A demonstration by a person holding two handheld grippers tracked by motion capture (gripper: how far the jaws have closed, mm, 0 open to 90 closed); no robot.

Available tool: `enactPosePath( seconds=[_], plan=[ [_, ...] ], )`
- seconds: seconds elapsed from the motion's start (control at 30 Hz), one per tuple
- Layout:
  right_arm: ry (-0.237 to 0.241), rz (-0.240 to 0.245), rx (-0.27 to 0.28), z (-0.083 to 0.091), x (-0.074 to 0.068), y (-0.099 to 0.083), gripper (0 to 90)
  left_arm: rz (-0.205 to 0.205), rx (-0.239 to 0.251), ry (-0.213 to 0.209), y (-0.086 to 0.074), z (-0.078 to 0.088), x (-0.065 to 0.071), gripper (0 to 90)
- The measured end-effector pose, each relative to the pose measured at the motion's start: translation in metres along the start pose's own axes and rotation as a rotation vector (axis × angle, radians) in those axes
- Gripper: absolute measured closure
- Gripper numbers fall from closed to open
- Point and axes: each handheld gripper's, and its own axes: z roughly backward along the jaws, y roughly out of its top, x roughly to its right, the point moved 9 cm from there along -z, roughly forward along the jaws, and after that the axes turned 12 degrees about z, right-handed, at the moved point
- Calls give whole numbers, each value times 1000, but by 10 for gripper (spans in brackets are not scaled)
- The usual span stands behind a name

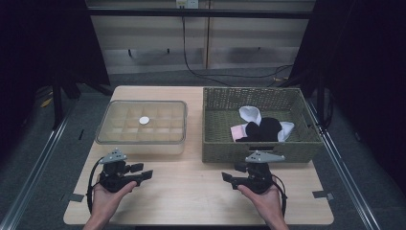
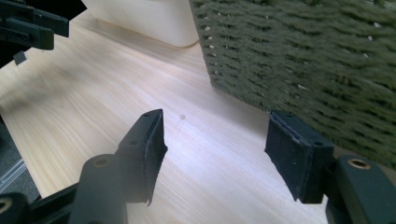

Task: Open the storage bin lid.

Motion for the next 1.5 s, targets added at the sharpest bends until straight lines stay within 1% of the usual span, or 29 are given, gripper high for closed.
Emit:
enactPosePath(
  seconds=[0.03, 0.1, 0.2, 0.23, 0.33, 0.37, 0.4, 0.47, 0.5, 0.53, 0.57, 0.6, 0.63, 0.67, 0.73, 0.77, 0.8, 0.87, 0.9, 0.97, 1.0, 1.03, 1.1, 1.13, 1.23, 1.33, 1.37, 1.43, 1.5],
  plan=[
    [4, 2, 2, -1, -1, 2, 381, -8, -5, -10, 0, 1, 1, 461],
    [6, 1, 1, -1, -1, 4, 384, -15, -2, -11, 1, 2, 1, 453],
    [14, 8, 13, -6, -4, 14, 386, -6, 2, -10, 3, 5, -1, 452],
    [21, 7, 16, -7, -5, 16, 385, 17, 12, -28, 5, 6, -2, 450],
    [31, 9, 27, -9, -8, 21, 385, 19, 3, -30, 5, 6, -3, 448],
    [39, 11, 37, -11, -11, 26, 385, -9, 0, -31, 5, 6, -2, 448],
    [42, 8, 38, -11, -12, 27, 394, -25, -3, -33, 6, 7, -2, 448],
    [49, 11, 39, -12, -14, 29, 407, -33, -4, -40, 7, 8, 0, 449],
    [52, 23, 43, -13, -15, 32, 411, -44, 5, -42, 8, 9, 0, 449],
    [57, 25, 46, -14, -16, 35, 411, -39, 19, -42, 11, 10, 0, 450],
    [66, 27, 50, -16, -19, 40, 413, -39, 15, -49, 12, 11, 1, 450],
    [66, 27, 50, -16, -19, 40, 413, -47, 11, -51, 13, 11, 1, 450],
    [73, 30, 49, -17, -20, 42, 415, -47, 14, -41, 16, 12, -1, 450],
    [83, 29, 50, -20, -22, 47, 414, -37, 15, -45, 18, 13, -2, 450],
    [86, 29, 51, -21, -22, 49, 413, -41, 11, -40, 19, 14, -3, 451],
    [85, 27, 53, -23, -22, 52, 416, -39, 12, -28, 20, 15, -5, 452],
    [91, 21, 75, -26, -21, 59, 432, -32, 14, -26, 20, 15, -8, 457],
    [95, 14, 81, -27, -22, 61, 432, -30, 14, -20, 20, 16, -10, 463],
    [107, 20, 88, -31, -23, 69, 432, -28, 9, -15, 20, 16, -12, 469],
    [112, 22, 89, -33, -24, 72, 432, -24, 9, -11, 20, 17, -15, 469],
    [118, 27, 84, -35, -24, 78, 432, -11, 15, -3, 23, 18, -19, 468],
    [118, 27, 84, -35, -24, 78, 432, -11, 15, -3, 23, 18, -19, 468],
    [125, 29, 83, -39, -25, 84, 431, -1, 13, 8, 25, 20, -25, 465],
    [128, 31, 78, -42, -24, 89, 431, -5, 8, 9, 26, 21, -27, 465],
    [137, 30, 82, -45, -23, 94, 432, -8, 24, 1, 31, 25, -30, 474],
    [150, 25, 87, -50, -21, 101, 434, 0, 37, 1, 37, 28, -34, 481],
    [152, 27, 87, -54, -20, 105, 442, 6, 41, 5, 39, 28, -36, 480],
    [156, 26, 86, -56, -20, 107, 443, 7, 36, 20, 42, 30, -40, 479],
    [157, 29, 85, -60, -20, 111, 449, 22, 42, 23, 44, 32, -44, 475]
  ],
)
